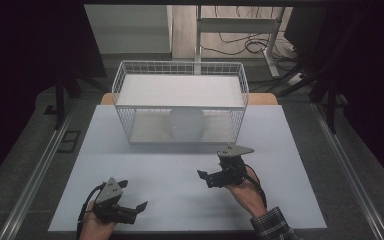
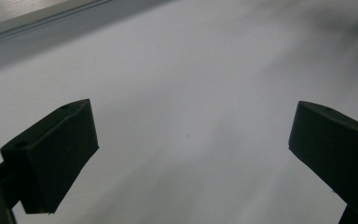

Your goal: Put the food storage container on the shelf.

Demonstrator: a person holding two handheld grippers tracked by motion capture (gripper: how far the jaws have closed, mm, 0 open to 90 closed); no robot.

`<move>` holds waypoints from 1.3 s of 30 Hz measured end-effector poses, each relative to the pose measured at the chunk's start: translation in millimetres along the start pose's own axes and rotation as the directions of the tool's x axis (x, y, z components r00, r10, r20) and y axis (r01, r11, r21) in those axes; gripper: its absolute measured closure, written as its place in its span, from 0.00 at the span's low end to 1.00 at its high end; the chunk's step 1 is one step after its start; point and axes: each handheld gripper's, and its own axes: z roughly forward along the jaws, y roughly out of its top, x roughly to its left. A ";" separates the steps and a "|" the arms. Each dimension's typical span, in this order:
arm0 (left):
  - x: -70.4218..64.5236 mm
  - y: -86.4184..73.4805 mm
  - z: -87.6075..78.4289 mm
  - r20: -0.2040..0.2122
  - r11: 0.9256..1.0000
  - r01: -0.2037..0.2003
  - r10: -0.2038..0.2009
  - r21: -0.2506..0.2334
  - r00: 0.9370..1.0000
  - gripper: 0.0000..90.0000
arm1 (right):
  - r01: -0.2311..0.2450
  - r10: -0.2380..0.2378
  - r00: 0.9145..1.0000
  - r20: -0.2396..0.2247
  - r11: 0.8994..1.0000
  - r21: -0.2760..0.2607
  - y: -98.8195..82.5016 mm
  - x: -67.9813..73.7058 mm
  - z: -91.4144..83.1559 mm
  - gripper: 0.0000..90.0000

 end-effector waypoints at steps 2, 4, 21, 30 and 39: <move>-0.4 -0.7 -1.7 0.001 1.000 0.001 -0.001 -0.003 1.000 0.01 | -0.001 0.001 1.000 0.003 1.000 -0.002 -3.0 1.9 -3.0 0.01; -0.6 -1.6 -3.5 -0.005 1.000 -0.002 0.002 -0.003 1.000 0.01 | 0.001 -0.001 1.000 0.005 1.000 0.002 -6.3 3.8 -5.4 0.01; -1.8 -9.2 -11.6 -0.009 1.000 -0.006 0.006 0.012 1.000 0.01 | 0.002 -0.002 1.000 0.015 1.000 0.017 -29.3 18.9 -21.1 0.01; -0.6 -12.5 -16.7 -0.017 1.000 0.002 -0.002 0.021 1.000 0.01 | -0.003 0.003 1.000 0.023 1.000 0.028 -38.2 21.3 -32.2 0.00; 7.7 -18.1 -31.4 -0.068 1.000 0.014 -0.013 0.016 0.998 0.01 | -0.018 0.017 0.999 0.046 1.000 0.014 -44.7 20.3 -51.1 0.00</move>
